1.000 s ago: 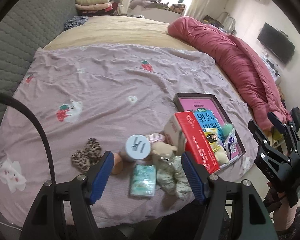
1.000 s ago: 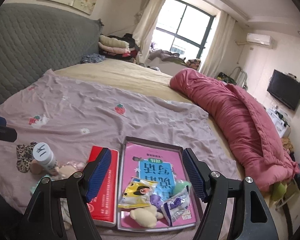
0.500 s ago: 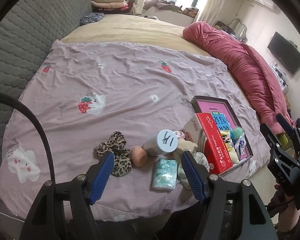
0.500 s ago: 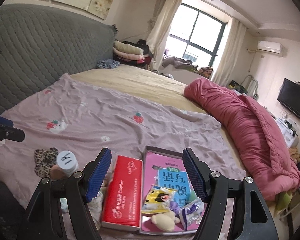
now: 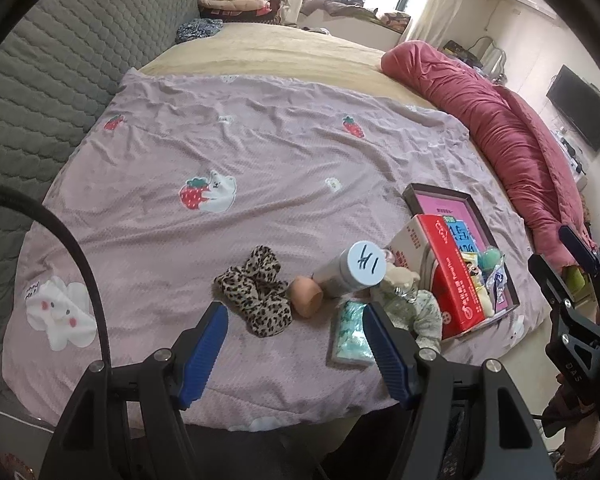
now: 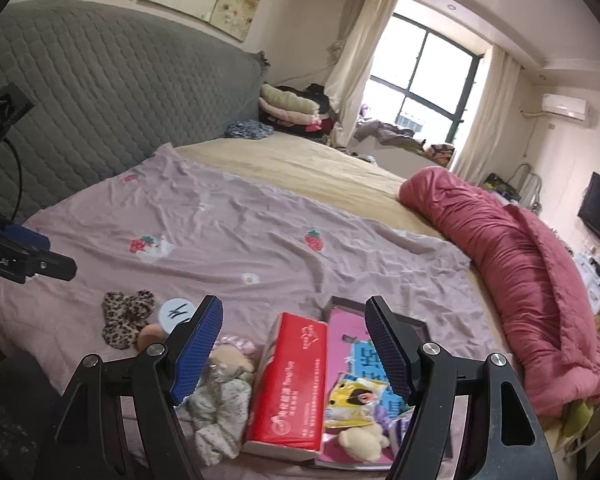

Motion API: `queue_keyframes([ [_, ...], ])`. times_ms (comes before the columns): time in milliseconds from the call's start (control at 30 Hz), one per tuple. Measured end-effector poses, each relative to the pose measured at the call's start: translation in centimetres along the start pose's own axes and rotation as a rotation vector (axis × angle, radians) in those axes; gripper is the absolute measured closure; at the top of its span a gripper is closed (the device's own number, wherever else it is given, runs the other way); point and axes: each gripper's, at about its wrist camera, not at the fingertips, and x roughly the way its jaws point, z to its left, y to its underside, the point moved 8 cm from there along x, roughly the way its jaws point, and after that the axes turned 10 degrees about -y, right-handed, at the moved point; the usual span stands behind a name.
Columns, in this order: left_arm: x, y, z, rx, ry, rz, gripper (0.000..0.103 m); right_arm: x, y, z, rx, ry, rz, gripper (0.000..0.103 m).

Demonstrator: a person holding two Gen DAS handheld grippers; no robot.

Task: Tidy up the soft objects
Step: 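Lower both tools toward the leopard scrunchie and the floral cloth scrunchie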

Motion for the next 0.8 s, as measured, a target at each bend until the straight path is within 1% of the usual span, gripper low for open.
queue_keyframes([
  [200, 0.8, 1.0, 0.6, -0.001, -0.009, 0.025, 0.033, 0.8, 1.5, 1.4, -0.023, -0.027, 0.032, 0.028],
  [433, 2.4, 2.2, 0.7, 0.0, -0.015, 0.06, 0.033, 1.9, 4.4, 4.0, -0.103, -0.069, 0.08, 0.028],
  [567, 4.3, 3.4, 0.5, 0.006, -0.02, 0.092, 0.033, 3.3, 6.8, 6.4, -0.191, -0.084, 0.133, 0.028],
  [667, 5.8, 4.4, 0.5, 0.004, -0.023, 0.129, 0.033, 4.5, 8.5, 8.1, -0.276, -0.08, 0.174, 0.028],
  [800, 7.4, 5.5, 0.9, -0.005, -0.034, 0.173, 0.033, 6.5, 11.2, 10.0, -0.449, -0.018, 0.245, 0.028],
])
